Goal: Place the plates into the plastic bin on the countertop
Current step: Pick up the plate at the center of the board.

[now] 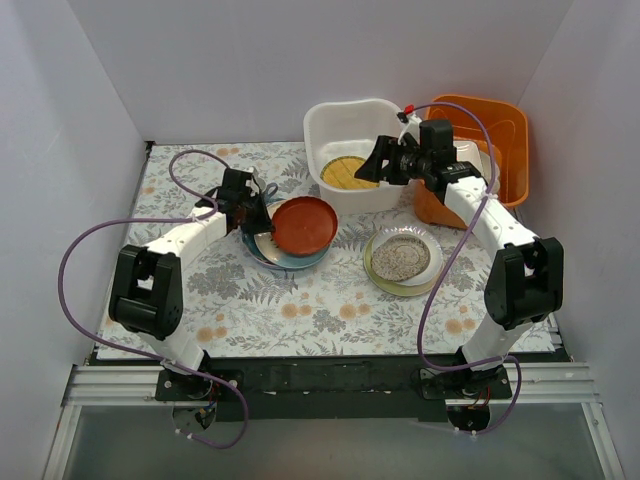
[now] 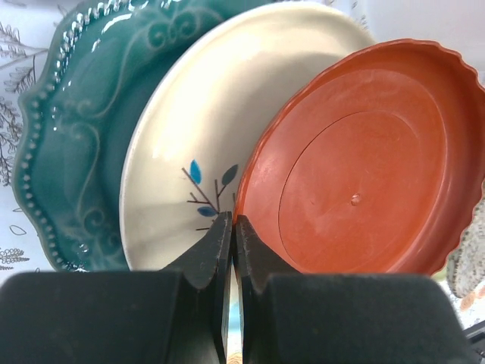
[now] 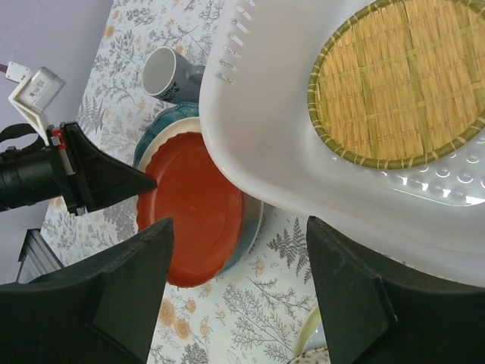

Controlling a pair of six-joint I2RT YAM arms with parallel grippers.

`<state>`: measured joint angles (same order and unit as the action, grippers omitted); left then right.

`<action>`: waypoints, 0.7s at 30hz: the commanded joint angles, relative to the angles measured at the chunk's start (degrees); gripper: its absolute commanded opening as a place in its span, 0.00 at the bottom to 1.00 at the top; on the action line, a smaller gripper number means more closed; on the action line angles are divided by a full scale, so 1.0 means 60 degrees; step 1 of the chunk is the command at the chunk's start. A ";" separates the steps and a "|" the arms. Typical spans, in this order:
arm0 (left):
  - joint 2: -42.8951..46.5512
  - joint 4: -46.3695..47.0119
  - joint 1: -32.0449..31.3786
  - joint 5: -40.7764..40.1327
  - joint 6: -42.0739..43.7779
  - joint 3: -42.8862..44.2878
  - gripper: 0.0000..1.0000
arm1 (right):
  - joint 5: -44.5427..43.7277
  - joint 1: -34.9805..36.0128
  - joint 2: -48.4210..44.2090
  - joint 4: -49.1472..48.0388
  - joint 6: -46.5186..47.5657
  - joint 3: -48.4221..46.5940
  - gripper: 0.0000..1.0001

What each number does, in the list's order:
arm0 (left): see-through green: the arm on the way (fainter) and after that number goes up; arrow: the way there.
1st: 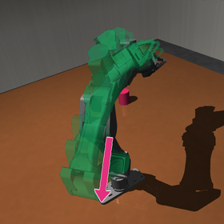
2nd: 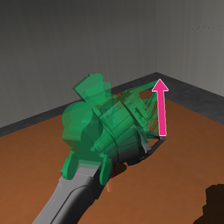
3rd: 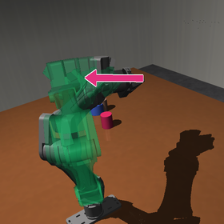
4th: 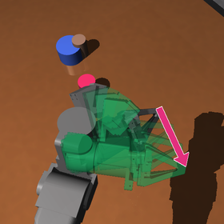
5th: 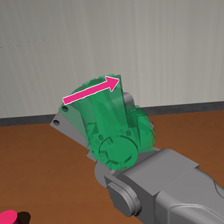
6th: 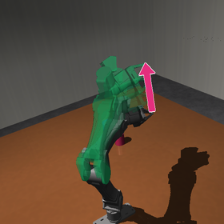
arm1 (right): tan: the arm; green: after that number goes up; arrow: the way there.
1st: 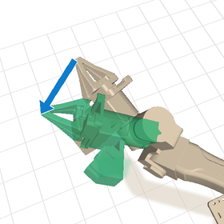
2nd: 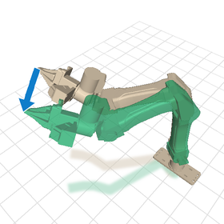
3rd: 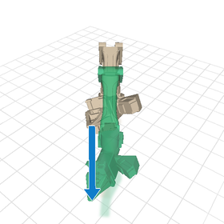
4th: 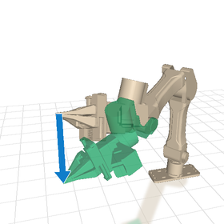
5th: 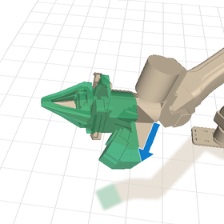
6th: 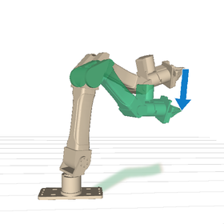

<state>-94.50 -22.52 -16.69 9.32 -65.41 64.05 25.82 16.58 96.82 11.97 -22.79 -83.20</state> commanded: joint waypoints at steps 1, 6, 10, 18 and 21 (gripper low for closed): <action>0.0705 -0.0260 -0.0061 -0.0001 0.0047 0.0648 0.00 | 0.0383 0.0035 -0.0418 -0.0807 -0.0230 0.0360 0.78; 0.0911 -0.0304 -0.0061 -0.0001 0.0047 0.0823 0.00 | 0.0515 0.0035 -0.0433 -0.0896 -0.0275 0.0434 0.78; 0.1013 -0.0318 -0.0061 0.0101 0.0032 0.0955 0.00 | 0.0618 0.0035 -0.0462 -0.0983 -0.0333 0.0478 0.78; 0.1379 -0.0274 -0.0075 0.0556 -0.0041 0.1131 0.00 | 0.0925 0.0152 -0.0331 -0.1189 -0.0480 0.0536 0.79; 0.1438 -0.0289 -0.0134 0.0687 -0.0027 0.1234 0.00 | 0.0999 0.0254 -0.0228 -0.1247 -0.0538 0.0536 0.78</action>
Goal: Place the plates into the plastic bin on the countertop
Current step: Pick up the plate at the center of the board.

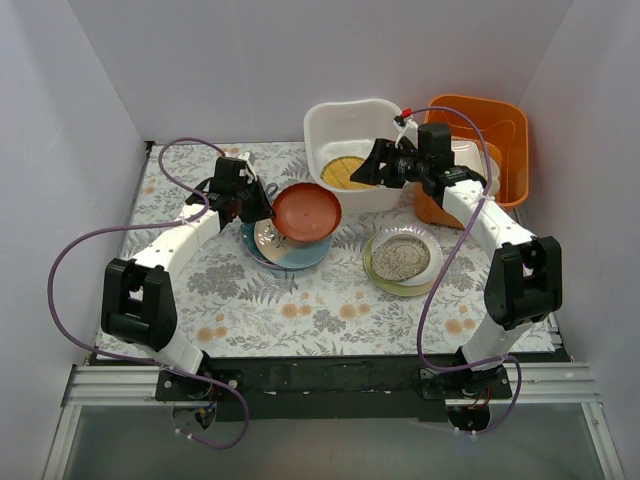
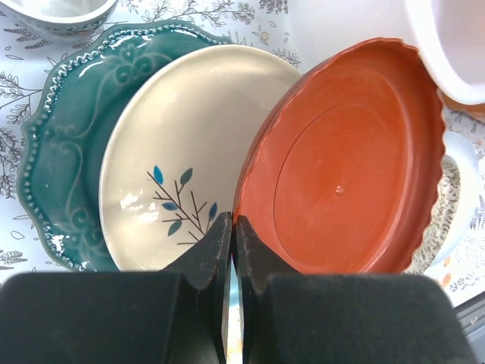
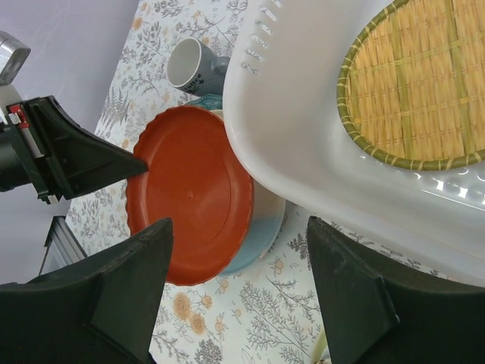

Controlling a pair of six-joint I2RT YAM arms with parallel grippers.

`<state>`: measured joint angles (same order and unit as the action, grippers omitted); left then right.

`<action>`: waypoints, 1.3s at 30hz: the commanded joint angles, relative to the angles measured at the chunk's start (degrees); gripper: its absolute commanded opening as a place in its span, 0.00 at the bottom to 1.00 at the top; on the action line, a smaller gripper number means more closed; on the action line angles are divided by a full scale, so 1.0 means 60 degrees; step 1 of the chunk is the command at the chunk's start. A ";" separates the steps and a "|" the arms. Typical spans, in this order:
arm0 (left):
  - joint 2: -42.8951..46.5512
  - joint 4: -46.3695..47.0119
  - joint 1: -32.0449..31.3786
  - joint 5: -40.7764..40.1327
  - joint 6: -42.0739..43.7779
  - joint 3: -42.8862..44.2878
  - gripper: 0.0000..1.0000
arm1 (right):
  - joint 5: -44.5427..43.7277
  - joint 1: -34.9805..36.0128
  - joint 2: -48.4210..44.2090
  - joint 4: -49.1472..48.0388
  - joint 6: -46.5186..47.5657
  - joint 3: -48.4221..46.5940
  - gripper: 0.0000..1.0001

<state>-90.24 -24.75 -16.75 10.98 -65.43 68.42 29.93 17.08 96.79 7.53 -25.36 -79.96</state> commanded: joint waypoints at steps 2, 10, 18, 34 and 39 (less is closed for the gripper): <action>0.0728 0.0083 -0.0181 0.0498 -0.0038 0.0563 0.00 | 0.0328 0.0214 -0.0180 -0.0522 -0.0123 -0.0047 0.79; 0.0845 -0.0019 -0.0415 0.0426 0.0006 0.0783 0.00 | 0.0329 0.0361 0.0039 -0.0479 -0.0167 -0.0208 0.78; 0.1123 -0.0093 -0.0518 0.0440 0.0050 0.0740 0.00 | 0.0445 0.0376 0.0127 -0.0478 -0.0182 -0.0237 0.78; 0.0889 0.0038 -0.0709 0.0557 0.0021 0.0945 0.00 | 0.0826 0.0610 0.0303 -0.0728 -0.0358 -0.0281 0.76; 0.0889 0.0170 -0.0782 0.0586 -0.0067 0.0930 0.00 | 0.1119 0.0873 0.0551 -0.0772 -0.0533 -0.0354 0.71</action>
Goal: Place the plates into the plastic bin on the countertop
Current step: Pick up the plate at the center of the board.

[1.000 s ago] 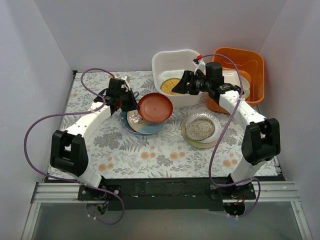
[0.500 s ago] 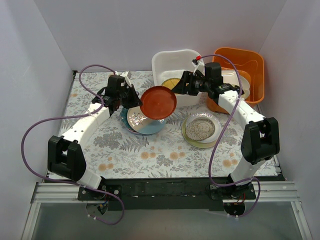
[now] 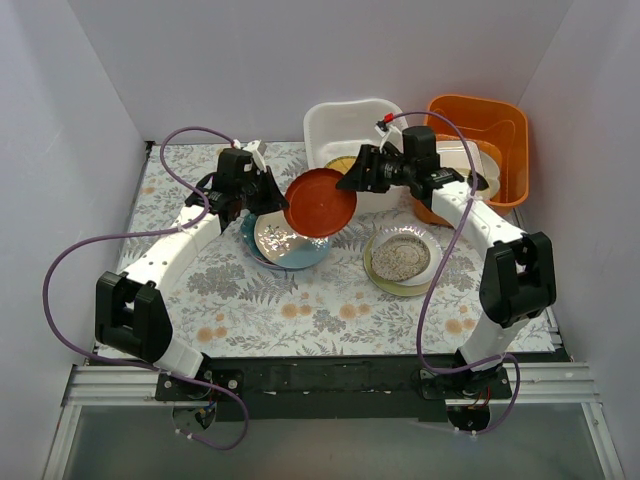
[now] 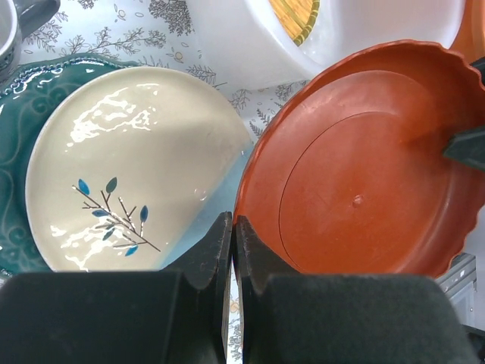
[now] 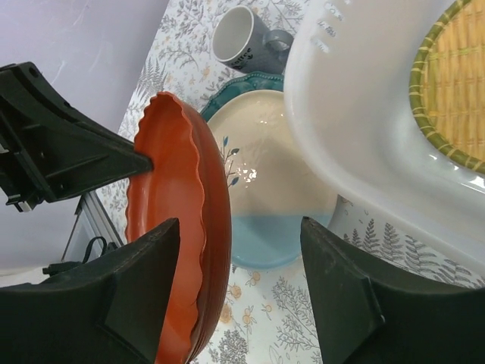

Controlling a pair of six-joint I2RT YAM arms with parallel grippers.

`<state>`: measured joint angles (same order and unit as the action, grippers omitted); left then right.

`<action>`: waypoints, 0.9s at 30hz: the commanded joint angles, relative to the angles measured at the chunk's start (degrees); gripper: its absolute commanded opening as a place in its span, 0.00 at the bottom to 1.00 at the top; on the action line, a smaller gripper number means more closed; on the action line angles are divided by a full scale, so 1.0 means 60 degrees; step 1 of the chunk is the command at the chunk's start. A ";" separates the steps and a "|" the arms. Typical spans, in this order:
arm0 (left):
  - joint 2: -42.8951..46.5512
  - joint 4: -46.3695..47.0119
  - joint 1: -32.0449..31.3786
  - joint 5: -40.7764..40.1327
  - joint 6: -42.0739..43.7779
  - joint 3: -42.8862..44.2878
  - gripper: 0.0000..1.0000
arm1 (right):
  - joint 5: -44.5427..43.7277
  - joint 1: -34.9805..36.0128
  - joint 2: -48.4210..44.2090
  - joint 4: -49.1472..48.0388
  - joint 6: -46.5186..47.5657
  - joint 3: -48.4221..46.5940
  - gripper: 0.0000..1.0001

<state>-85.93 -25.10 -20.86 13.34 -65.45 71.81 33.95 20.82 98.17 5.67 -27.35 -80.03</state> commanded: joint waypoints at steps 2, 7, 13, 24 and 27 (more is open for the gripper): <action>0.0171 0.0243 -0.0112 0.0237 -0.0093 0.0351 0.00 | 0.0624 0.0338 0.0439 -0.0535 -0.0304 -0.0373 0.66; 0.0171 0.0273 -0.0170 0.0208 -0.0122 0.0336 0.00 | 0.0713 0.0573 0.0528 -0.0623 -0.0377 -0.0388 0.57; 0.0244 0.0287 -0.0200 0.0120 -0.0093 0.0307 0.00 | 0.1035 0.0602 0.0645 -0.0813 -0.0553 -0.0373 0.38; 0.0332 0.0273 -0.0229 -0.0085 -0.0107 0.0219 0.00 | 0.1314 0.0602 0.0689 -0.1151 -0.0714 -0.0299 0.01; 0.0318 0.0287 -0.0229 -0.0115 -0.0107 0.0190 0.03 | 0.1299 0.0602 0.0689 -0.1136 -0.0714 -0.0285 0.01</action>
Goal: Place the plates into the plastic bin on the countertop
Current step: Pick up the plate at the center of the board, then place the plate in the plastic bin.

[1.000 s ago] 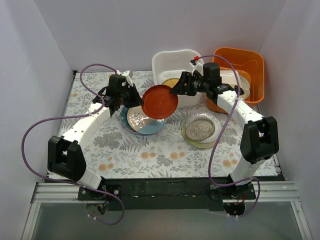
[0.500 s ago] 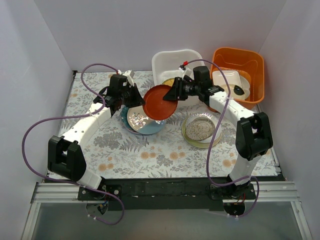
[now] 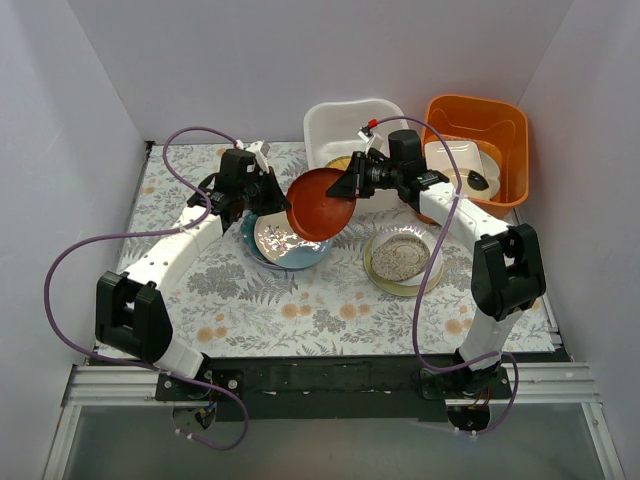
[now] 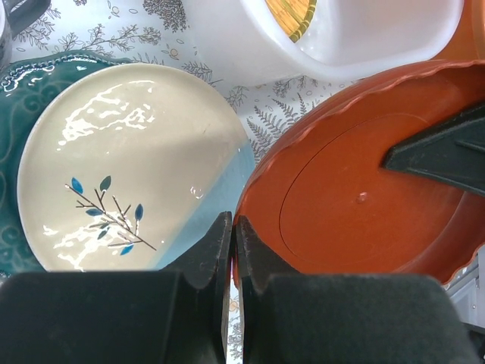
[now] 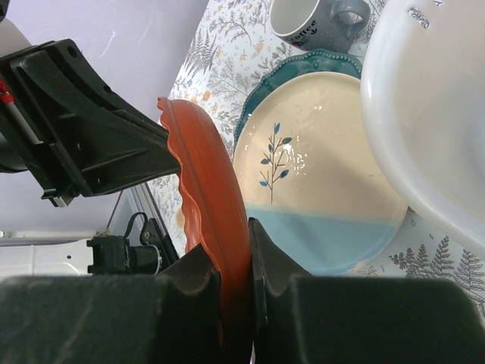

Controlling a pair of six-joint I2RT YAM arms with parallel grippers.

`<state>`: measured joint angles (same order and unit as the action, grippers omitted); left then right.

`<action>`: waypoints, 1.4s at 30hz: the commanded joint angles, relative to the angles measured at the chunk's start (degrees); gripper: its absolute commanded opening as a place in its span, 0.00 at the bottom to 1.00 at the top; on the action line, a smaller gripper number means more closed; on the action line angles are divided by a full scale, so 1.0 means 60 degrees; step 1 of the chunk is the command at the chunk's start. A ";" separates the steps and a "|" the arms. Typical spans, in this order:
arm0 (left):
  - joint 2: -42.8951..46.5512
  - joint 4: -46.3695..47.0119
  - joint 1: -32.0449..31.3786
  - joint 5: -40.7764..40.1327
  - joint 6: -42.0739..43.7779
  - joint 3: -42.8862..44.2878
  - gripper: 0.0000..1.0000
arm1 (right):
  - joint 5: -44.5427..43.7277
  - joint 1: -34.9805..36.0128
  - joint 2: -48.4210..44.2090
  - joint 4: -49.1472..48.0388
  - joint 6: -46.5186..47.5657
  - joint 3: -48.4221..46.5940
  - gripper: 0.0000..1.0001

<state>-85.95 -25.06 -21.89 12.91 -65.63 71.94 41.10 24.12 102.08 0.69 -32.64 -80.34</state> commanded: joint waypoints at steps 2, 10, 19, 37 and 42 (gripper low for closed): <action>0.0351 0.0295 -0.0058 -0.0086 -0.0093 0.0153 0.10 | 0.0108 0.0052 0.0022 -0.0305 0.0167 -0.0234 0.01; 0.0439 0.0324 -0.0058 -0.0100 -0.0093 0.0036 0.65 | 0.0078 0.0052 -0.0051 -0.0247 0.0211 -0.0190 0.01; 0.0629 0.0368 -0.0058 -0.0320 -0.0019 -0.0140 0.98 | 0.0005 0.0052 -0.0124 -0.0188 0.0240 -0.0205 0.01; -0.0044 0.0426 -0.0043 -0.0642 0.0508 0.0299 0.98 | -0.0537 0.0038 0.0548 0.0910 0.0767 -0.1405 0.01; -0.0498 0.0310 0.0001 -0.0715 0.0713 0.0622 0.98 | -0.0639 -0.0167 0.0871 0.1160 0.0870 -0.1961 0.01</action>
<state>-87.88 -23.49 -21.89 9.80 -63.16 72.55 37.80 24.01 106.41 6.46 -28.77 -88.01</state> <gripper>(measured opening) 0.981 0.177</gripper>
